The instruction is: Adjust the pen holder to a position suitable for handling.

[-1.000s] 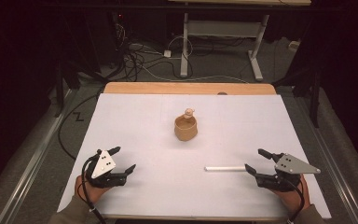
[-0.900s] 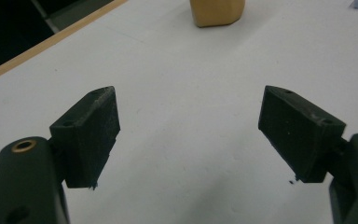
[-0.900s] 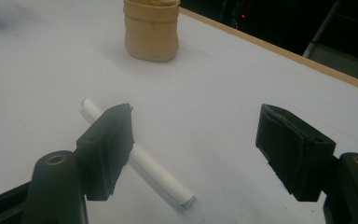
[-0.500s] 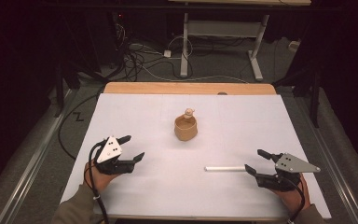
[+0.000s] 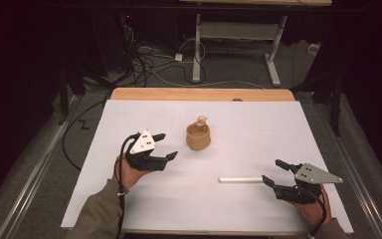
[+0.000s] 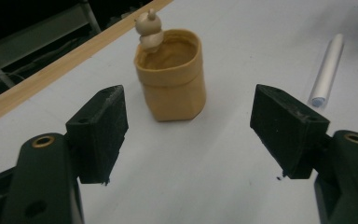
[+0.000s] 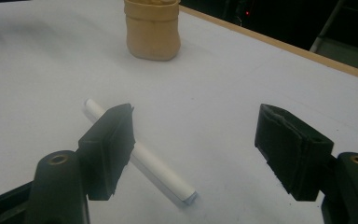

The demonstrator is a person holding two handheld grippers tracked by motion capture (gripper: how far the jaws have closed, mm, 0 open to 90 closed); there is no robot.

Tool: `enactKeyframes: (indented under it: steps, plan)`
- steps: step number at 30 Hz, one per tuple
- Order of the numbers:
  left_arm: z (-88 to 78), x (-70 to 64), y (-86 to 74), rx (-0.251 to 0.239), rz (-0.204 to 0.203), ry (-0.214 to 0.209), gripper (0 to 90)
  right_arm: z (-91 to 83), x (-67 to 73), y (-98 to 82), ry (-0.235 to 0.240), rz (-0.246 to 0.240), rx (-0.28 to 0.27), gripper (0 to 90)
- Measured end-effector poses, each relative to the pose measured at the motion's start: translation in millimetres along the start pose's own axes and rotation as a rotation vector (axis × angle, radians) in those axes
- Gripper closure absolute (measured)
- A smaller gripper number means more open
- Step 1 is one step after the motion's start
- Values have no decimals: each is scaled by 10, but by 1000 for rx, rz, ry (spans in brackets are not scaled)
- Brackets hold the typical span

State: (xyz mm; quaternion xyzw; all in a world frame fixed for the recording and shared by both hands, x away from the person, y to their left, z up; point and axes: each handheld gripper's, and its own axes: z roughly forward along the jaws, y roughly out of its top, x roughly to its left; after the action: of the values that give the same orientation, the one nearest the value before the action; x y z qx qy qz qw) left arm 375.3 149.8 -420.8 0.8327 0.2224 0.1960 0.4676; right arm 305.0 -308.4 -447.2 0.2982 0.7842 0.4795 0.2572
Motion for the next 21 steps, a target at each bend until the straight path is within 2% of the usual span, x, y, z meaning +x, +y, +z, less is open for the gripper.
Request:
enactKeyframes:
  steps: [2,10,15,21]
  plan:
    - [91,-11,49,10,8,-11,262,2,-1,-2,0,2,1,291]
    - [352,5,194,15,-13,-55,262,-10,-8,-5,-1,8,-6,299]
    - [534,19,301,52,-17,-78,274,-9,-8,-6,0,8,-7,301]
    - [723,58,391,88,-16,-111,361,-4,-12,-11,2,7,-1,305]
